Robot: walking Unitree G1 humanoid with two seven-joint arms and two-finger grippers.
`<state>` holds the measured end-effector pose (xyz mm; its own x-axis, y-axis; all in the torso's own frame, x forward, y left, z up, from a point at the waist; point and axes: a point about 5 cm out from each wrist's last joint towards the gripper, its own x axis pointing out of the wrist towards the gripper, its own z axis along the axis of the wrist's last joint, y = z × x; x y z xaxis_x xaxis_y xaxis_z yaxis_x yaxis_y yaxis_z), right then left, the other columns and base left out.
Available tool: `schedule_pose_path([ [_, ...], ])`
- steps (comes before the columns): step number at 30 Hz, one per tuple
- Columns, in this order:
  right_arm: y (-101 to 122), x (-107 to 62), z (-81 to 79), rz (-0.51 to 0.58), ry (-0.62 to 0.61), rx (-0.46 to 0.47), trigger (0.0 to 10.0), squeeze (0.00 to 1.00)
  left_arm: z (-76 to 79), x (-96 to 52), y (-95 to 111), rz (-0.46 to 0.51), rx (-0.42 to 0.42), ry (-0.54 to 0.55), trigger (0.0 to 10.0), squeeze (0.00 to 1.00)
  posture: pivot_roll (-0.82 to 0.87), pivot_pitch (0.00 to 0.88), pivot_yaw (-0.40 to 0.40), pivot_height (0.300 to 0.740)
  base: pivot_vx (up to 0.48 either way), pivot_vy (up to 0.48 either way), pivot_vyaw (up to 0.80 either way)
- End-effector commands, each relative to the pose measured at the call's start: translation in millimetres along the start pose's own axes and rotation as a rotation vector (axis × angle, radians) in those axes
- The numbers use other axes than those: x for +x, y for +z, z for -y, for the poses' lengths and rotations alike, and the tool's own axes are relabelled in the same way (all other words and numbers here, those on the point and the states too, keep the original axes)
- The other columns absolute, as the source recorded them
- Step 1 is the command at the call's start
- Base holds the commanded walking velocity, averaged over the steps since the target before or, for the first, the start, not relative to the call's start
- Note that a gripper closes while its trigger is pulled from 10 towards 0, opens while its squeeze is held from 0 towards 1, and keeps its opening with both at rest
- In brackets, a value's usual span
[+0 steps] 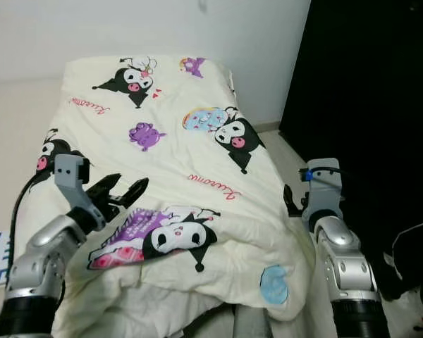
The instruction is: Clean up the room
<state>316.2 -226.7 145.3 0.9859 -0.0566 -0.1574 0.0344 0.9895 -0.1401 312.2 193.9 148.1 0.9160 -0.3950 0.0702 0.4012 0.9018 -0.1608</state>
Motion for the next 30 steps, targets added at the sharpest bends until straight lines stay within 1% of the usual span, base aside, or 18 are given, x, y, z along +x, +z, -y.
schedule_pose_path([
  [1, -4, 0.0, -4.4, 0.001, 0.018, 0.002, 10.0, 0.00, 2.8, -3.9, -15, -0.042, -0.004, 0.010, 10.0, 0.00, -0.15, 0.136, -0.021, 0.606, 0.000, 0.000, 0.00],
  [3, -4, 0.0, -4.4, 0.001, 0.018, 0.002, 10.0, 0.00, 2.8, -3.9, -15, -0.042, -0.004, 0.010, 10.0, 0.00, -0.15, 0.136, -0.021, 0.606, 0.000, 0.000, 0.00],
  [9, -11, -0.6, -10.4, -0.007, 0.045, 0.007, 10.0, 0.00, 5.1, -5.7, -25, -0.073, -0.010, 0.010, 10.0, 0.00, -0.15, 0.139, -0.020, 0.631, 0.000, 0.000, 0.00],
  [10, -12, -0.4, -11.3, -0.009, 0.051, 0.009, 10.0, 0.00, 4.9, -6.3, -28, -0.083, -0.011, 0.011, 10.0, 0.00, -0.15, 0.139, -0.019, 0.641, 0.000, 0.000, 0.00],
  [14, -12, -0.1, -12.0, -0.009, 0.056, 0.010, 10.0, 0.00, 4.1, -7.0, -31, -0.095, -0.009, 0.013, 10.0, 0.00, -0.15, 0.140, -0.017, 0.651, 0.000, 0.000, 0.00],
  [16, -13, 0.2, -13.0, -0.011, 0.063, 0.011, 10.0, 0.00, 1.3, -9.3, -37, -0.118, -0.012, 0.023, 10.0, 0.00, -0.15, 0.140, -0.016, 0.661, 0.000, 0.000, 0.00],
  [17, -13, 0.2, -13.0, -0.011, 0.063, 0.011, 10.0, 0.00, 1.3, -9.3, -37, -0.118, -0.012, 0.023, 10.0, 0.00, -0.15, 0.140, -0.016, 0.661, 0.000, 0.000, 0.00],
  [19, -15, 0.4, -14.6, -0.018, 0.071, 0.013, 10.0, 0.00, -3.5, -13.3, -47, -0.151, -0.018, 0.046, 10.0, 0.00, -0.15, 0.140, -0.014, 0.671, 0.000, 0.000, 0.00],
  [20, -15, 0.4, -14.6, -0.018, 0.071, 0.013, 10.0, 0.00, -3.5, -13.3, -47, -0.151, -0.018, 0.046, 10.0, 0.00, -0.15, 0.140, -0.014, 0.671, 0.000, 0.000, 0.00],
  [21, -17, 0.2, -15.3, -0.022, 0.073, 0.012, 10.0, 0.00, -5.9, -15.8, -52, -0.169, -0.024, 0.061, 10.0, 0.00, -0.15, 0.140, -0.014, 0.676, 0.000, 0.000, 0.00],
  [23, -17, 0.2, -15.3, -0.022, 0.073, 0.012, 10.0, 0.00, -5.9, -15.8, -52, -0.169, -0.024, 0.061, 10.0, 0.00, -0.15, 0.140, -0.014, 0.676, 0.000, 0.000, 0.00],
  [24, -19, -0.2, -16.3, -0.029, 0.075, 0.014, 10.0, 0.00, -8.3, -19.1, -60, -0.202, -0.035, 0.080, 10.0, 0.00, -0.15, 0.140, -0.014, 0.681, 0.000, 0.000, 0.00],
  [25, -19, -0.2, -16.3, -0.029, 0.075, 0.014, 10.0, 0.00, -8.3, -19.1, -60, -0.202, -0.035, 0.080, 10.0, 0.00, -0.15, 0.140, -0.014, 0.681, 0.000, 0.000, 0.00],
  [26, -21, -0.8, -17.4, -0.035, 0.077, 0.015, 10.0, 0.00, -10.2, -23.0, -68, -0.237, -0.043, 0.102, 10.0, 0.00, -0.15, 0.139, -0.013, 0.686, -0.480, 0.000, 0.00],
  [27, -21, -0.8, -17.4, -0.035, 0.077, 0.015, 10.0, 0.00, -10.2, -23.0, -68, -0.237, -0.043, 0.102, 10.0, 0.00, -0.15, 0.139, -0.013, 0.686, -0.480, 0.000, 0.00],
  [28, -24, -1.6, -19.6, -0.043, 0.081, 0.014, 10.0, 0.00, -11.8, -27.6, -77, -0.266, -0.051, 0.122, 10.0, 0.00, -0.16, 0.138, -0.013, 0.691, -0.480, 0.000, 0.00],
  [29, -24, -1.6, -19.6, -0.043, 0.081, 0.014, 10.0, 0.00, -11.8, -27.6, -77, -0.266, -0.051, 0.122, 10.0, 0.00, -0.16, 0.138, -0.013, 0.691, -0.480, 0.000, 0.00],
  [30, -26, -2.1, -21.3, -0.047, 0.085, 0.014, 10.0, 0.00, -12.5, -30.5, -82, -0.283, -0.055, 0.133, 10.0, 0.00, -0.16, 0.138, -0.013, 0.696, -0.480, 0.000, 0.00],
])
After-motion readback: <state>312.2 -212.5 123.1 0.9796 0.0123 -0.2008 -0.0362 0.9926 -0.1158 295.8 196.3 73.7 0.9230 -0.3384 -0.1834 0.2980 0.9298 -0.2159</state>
